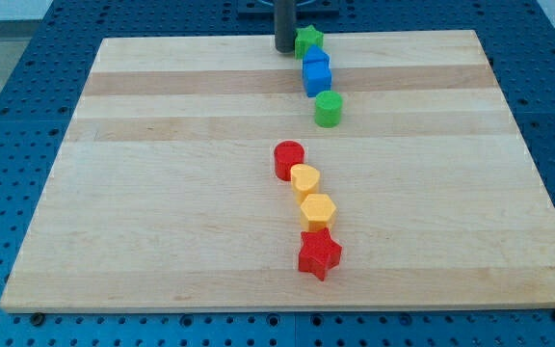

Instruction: Place your arm left side of green circle

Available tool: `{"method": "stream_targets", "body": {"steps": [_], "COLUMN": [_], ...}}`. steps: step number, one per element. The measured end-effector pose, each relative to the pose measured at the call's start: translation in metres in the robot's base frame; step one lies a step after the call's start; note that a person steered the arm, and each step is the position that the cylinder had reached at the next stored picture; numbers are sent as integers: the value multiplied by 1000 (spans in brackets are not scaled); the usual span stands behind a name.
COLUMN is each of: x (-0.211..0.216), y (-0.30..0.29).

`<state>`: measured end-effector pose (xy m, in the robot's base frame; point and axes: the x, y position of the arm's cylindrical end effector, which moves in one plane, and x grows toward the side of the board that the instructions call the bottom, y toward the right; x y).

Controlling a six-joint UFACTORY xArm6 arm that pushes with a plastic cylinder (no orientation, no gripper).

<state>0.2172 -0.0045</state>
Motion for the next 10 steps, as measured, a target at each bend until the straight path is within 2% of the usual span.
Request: {"method": "stream_targets", "body": {"steps": [4, 8, 10], "x": [0, 4, 75], "y": [1, -54, -61]}}
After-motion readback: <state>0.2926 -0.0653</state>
